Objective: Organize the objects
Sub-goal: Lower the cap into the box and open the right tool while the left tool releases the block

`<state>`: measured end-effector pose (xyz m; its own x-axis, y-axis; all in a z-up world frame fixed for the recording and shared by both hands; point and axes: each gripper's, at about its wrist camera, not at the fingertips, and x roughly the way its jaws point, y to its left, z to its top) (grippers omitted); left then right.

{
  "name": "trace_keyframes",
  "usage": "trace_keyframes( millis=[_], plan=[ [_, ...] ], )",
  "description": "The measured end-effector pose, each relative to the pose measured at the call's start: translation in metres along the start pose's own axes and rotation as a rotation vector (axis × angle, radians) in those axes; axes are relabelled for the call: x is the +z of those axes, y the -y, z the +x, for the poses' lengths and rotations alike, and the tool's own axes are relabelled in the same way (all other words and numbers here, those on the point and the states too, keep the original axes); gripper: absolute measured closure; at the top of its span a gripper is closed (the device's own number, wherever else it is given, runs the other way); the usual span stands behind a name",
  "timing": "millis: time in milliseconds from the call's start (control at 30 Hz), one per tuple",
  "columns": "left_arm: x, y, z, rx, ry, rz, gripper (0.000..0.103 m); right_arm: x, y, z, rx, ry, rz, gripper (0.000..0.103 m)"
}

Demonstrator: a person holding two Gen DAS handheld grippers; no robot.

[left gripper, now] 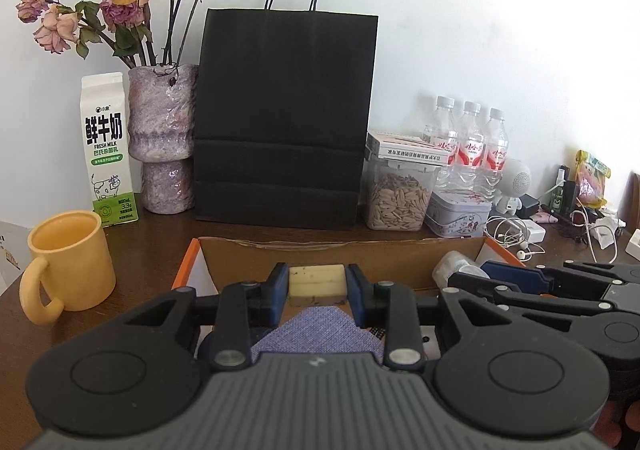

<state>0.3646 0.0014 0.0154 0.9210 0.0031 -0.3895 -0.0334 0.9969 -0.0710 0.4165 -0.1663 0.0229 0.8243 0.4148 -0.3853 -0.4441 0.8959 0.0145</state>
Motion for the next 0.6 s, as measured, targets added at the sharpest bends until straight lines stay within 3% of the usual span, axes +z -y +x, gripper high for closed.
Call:
trace_keyframes(
  millis=[100,167,233,267,300,367,600],
  plan=[
    [-0.0018,0.0001,-0.0013,0.007,0.005,0.001,0.068,-0.0025,-0.0002,0.0004,-0.004,-0.01,-0.002,0.075],
    [-0.001,-0.0015,-0.0027,0.017,0.015,-0.003,0.053,-0.0038,-0.0004,0.0007,-0.015,-0.018,0.0,0.071],
    [-0.0003,-0.0038,-0.0041,0.029,0.03,-0.01,0.022,-0.0046,0.0006,0.0015,-0.038,-0.031,0.003,0.048],
    [0.0002,-0.0044,-0.0048,0.037,0.04,-0.013,0.015,-0.0048,0.001,0.002,-0.051,-0.033,0.004,0.026],
    [0.0005,-0.0049,-0.0051,0.051,0.045,-0.018,0.0,-0.0049,0.0012,0.0022,-0.059,-0.031,0.003,0.007],
    [0.0011,-0.0057,-0.0057,0.082,0.059,-0.026,0.0,-0.0047,0.0016,0.0005,-0.067,-0.014,0.006,0.0],
    [0.001,-0.0063,-0.005,0.074,0.045,-0.031,0.0,-0.0046,0.0025,0.0019,-0.077,-0.025,0.009,0.0]
  ],
)
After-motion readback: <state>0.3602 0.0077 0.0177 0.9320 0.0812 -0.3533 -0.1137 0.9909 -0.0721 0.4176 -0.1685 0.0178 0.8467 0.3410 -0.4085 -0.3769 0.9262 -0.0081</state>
